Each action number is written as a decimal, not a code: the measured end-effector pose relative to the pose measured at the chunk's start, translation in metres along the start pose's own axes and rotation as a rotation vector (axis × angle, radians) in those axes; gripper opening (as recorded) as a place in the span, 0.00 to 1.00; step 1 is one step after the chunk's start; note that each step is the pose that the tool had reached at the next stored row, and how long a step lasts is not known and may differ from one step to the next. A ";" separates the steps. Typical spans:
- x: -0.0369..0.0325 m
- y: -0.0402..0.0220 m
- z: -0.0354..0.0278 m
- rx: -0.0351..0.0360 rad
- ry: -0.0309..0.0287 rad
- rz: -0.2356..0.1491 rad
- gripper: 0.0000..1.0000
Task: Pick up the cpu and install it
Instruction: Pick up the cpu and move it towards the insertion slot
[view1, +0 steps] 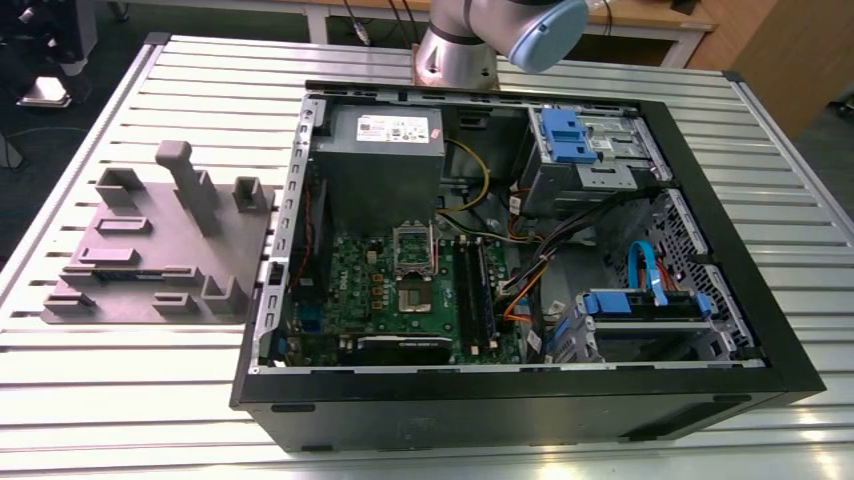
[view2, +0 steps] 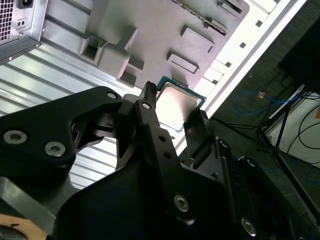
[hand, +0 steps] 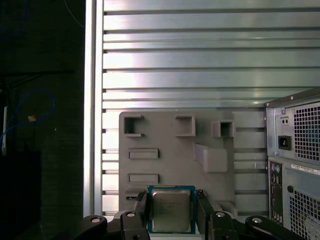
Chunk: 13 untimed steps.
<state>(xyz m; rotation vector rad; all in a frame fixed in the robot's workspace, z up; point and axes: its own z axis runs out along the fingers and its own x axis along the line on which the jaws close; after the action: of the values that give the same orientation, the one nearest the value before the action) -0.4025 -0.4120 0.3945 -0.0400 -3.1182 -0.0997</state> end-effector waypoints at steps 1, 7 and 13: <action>-0.0003 0.0000 0.0000 -0.0001 0.0000 0.000 0.47; -0.0017 0.0001 0.0000 0.0000 0.0000 0.000 0.47; -0.0029 0.0001 0.0000 -0.0001 0.0000 0.000 0.47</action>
<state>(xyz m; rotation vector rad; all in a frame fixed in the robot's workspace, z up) -0.3996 -0.4120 0.3944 -0.0400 -3.1182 -0.0998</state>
